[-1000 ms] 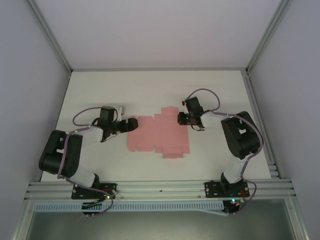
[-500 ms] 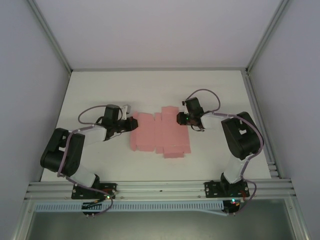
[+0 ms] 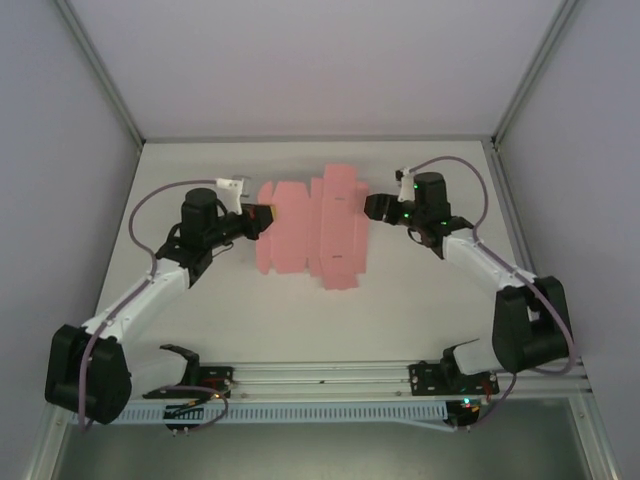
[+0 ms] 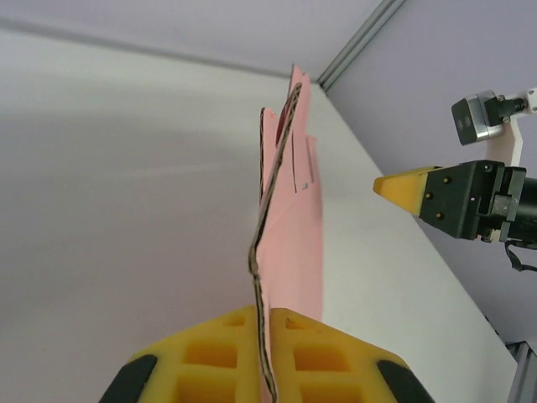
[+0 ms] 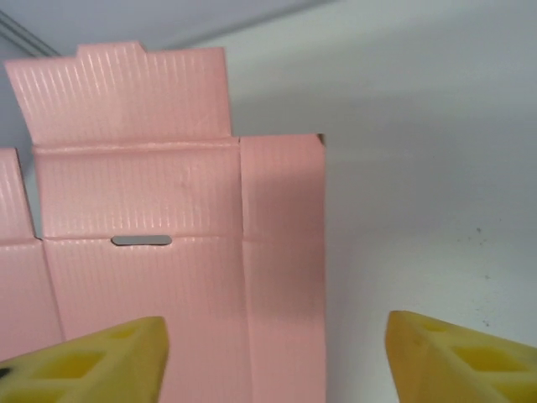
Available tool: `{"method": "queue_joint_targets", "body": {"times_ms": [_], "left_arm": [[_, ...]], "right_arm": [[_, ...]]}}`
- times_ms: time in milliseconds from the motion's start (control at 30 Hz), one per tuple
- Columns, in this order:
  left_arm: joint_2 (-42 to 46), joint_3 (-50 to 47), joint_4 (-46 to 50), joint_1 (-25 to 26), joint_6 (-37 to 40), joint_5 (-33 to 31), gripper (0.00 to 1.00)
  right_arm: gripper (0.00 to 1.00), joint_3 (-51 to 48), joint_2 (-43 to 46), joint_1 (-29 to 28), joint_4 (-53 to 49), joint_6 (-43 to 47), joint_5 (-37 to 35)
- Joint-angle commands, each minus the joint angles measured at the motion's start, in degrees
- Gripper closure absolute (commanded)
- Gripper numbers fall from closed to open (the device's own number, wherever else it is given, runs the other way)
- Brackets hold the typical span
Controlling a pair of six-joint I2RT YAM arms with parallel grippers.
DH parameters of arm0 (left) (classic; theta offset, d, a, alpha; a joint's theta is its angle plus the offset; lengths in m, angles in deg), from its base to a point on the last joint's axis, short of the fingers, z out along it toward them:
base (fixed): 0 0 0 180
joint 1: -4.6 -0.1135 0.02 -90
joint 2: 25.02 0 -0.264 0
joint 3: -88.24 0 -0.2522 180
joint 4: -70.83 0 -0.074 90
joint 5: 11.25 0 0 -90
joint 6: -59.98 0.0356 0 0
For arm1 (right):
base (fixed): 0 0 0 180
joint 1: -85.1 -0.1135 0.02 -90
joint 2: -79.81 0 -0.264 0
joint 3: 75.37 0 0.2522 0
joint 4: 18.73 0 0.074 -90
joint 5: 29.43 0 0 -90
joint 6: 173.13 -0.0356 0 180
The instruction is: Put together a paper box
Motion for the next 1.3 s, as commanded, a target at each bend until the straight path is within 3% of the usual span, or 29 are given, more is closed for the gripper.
{"method": "queue_joint_targets", "body": {"times_ms": [0, 233, 367, 467, 600, 700, 733, 900, 1000, 1100, 1133, 1167, 1200, 1267], "left_arm": [[3.35, 1.47, 1.39, 0.12, 1.13, 1.73, 1.0], [8.63, 0.86, -7.2, 0.13, -3.79, 11.27, 1.0], [11.39, 1.3, -6.56, 0.14, -4.09, 9.52, 1.0], [12.77, 0.9, -5.19, 0.13, -3.99, 6.63, 1.0], [13.53, -0.06, -5.58, 0.17, -4.41, 6.21, 1.0], [13.98, -0.19, -5.09, 0.12, -4.31, 5.25, 1.0], [14.31, -0.29, -5.02, 0.08, -4.13, 5.11, 1.0], [15.22, -0.63, -2.94, 0.13, -4.53, 0.6, 1.0], [14.45, -1.34, -1.31, 0.12, -4.97, -0.74, 1.0], [13.67, -1.74, 6.59, 0.2, -4.73, -8.13, 0.66], [13.61, -2.27, 9.75, 0.21, -4.53, -11.5, 0.45], [13.67, -2.88, 12.77, 0.18, -4.9, -14.69, 0.35], [13.59, -3.3, 15.83, 0.18, -5.24, -17.44, 0.33], [13.71, -3.37, 21.62, 0.21, -5.36, -21.62, 0.07]], "right_arm": [[0.23, -3.73, 3.33, 2.21, 1.12, 2.69, 8.88], [0.2, -6.35, 3.01, 4.01, 5.18, 4.73, 23.93], [0.4, -7.79, 1.9, 4.85, 10.05, 1.61, 29.96], [0.46, -9.28, 2.03, 4.89, 12.88, 0.21, 32.12], [0.65, -10.6, 1.79, 4.89, 16.26, -0.7, 34.44], [0.73, -10.4, 1.58, 4.97, 17.14, -1.07, 36.68], [0.74, -10.41, 1.82, 4.98, 16.91, -0.63, 36.91], [1.0, -10.07, 3.5, 5.01, 13.93, 2.34, 33.26], [1.0, -8.1, 4.86, 4.45, 7.71, 6.87, 26.15], [1.0, -3.62, 6.58, 0.03, -5.98, 17.88, 8.16], [1.0, -1.96, 6.67, -2.24, -10.88, 22.24, 2.88], [1.0, -1.06, 6.6, -3.86, -13.66, 25.3, 0.23], [1.0, -0.64, 6.43, -5.0, -15.96, 27.19, -0.1], [1.0, -1.07, 5.62, -5.7, -17.59, 29.16, 2.44]]}}
